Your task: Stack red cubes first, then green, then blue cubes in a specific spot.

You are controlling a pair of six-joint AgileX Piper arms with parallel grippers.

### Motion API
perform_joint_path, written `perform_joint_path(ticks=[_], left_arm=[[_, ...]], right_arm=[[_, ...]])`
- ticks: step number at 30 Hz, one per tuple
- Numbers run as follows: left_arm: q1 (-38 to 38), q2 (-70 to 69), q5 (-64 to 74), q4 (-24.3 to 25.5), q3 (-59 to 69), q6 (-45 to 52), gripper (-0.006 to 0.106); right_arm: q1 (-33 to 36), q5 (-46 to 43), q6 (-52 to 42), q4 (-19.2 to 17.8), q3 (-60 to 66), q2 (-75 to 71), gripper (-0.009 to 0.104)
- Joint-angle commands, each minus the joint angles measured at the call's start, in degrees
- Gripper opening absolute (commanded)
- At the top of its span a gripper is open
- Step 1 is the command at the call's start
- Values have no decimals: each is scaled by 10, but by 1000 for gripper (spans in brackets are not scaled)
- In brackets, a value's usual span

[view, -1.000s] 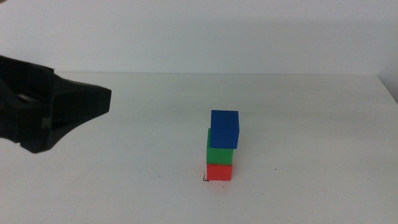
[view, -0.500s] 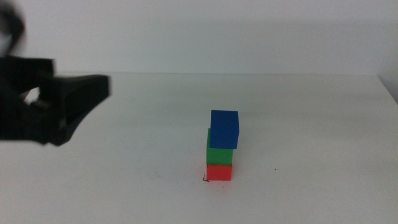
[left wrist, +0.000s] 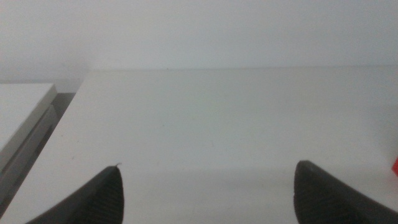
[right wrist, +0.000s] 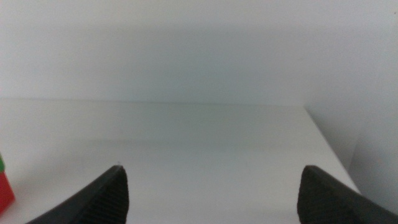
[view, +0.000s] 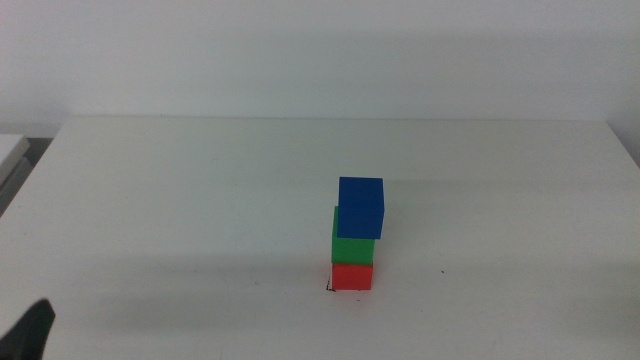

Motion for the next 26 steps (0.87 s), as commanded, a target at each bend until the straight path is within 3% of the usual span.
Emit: perform_joint_path(ticks=[1, 6, 26], left_arm=[[5, -34, -20, -9, 30, -1, 94], [5, -46, -57, -27, 70, -1, 94], [5, -46, -58, -9, 70, -1, 94]], right_arm=[[-5, 0, -4, -8, 31, -21, 93], [-5, 23, -4, -20, 33, -21, 93], [-5, -7, -4, -24, 33, -21, 93]])
